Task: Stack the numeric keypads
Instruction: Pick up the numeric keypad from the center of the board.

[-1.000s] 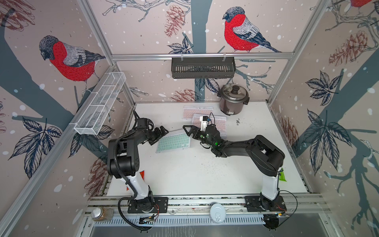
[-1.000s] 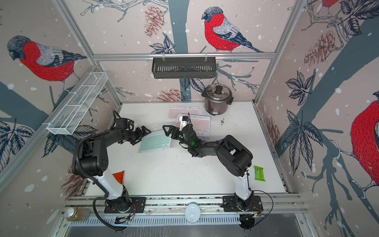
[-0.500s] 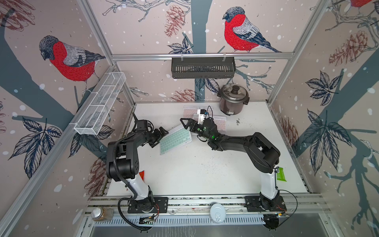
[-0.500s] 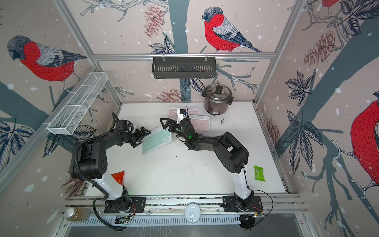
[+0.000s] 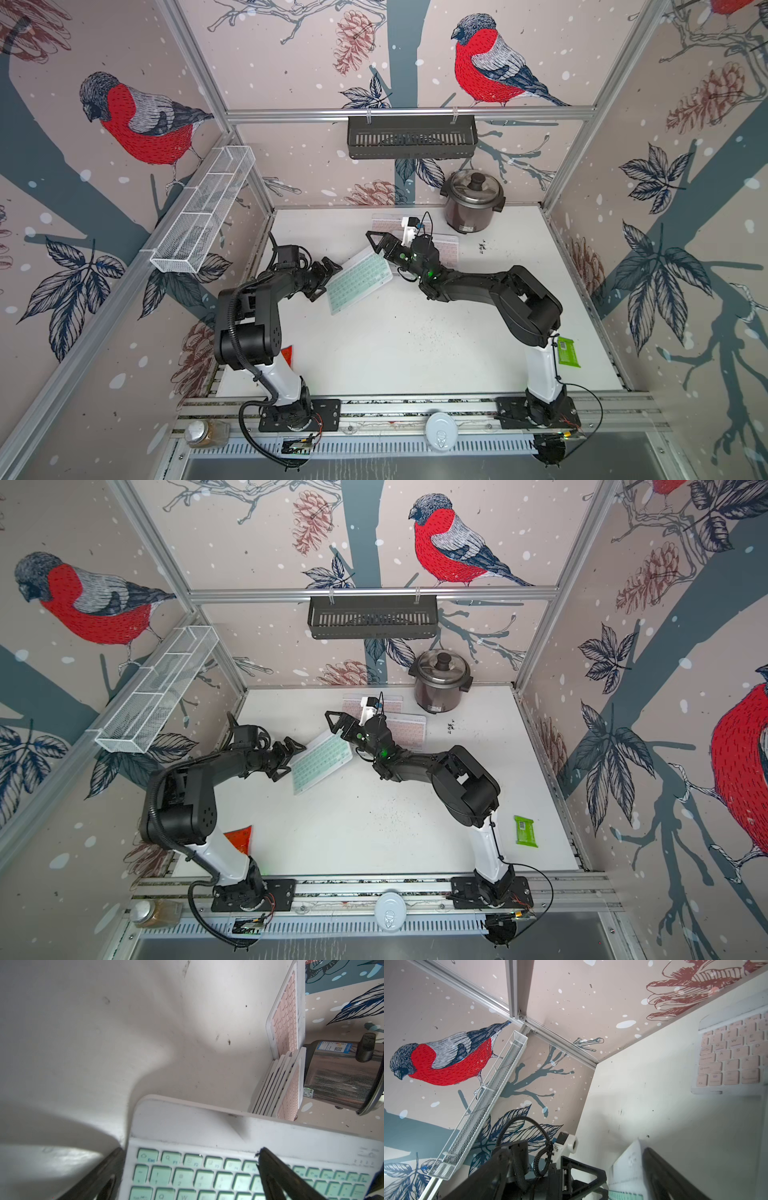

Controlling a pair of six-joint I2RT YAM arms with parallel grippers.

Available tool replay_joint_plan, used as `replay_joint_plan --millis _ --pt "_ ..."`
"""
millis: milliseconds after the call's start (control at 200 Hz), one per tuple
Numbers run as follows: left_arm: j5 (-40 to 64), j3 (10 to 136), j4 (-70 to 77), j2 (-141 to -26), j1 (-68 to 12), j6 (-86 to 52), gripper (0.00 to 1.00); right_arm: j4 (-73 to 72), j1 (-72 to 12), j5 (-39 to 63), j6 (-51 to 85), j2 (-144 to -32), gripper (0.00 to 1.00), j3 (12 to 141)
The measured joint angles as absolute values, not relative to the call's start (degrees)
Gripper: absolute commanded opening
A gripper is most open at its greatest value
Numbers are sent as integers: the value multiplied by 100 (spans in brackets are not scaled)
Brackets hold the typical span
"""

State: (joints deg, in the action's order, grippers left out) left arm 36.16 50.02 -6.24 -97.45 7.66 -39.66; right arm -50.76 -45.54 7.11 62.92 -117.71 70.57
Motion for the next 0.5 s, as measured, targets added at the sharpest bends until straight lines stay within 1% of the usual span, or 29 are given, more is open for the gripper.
replay_joint_plan --millis 260,496 --pt "3612 4919 -517 -9699 766 -4246 99 -5236 -4545 502 7015 -11775 100 6989" --pt "3616 4888 -456 -9699 766 -4346 99 -5280 -4545 329 7404 -11762 100 6934"
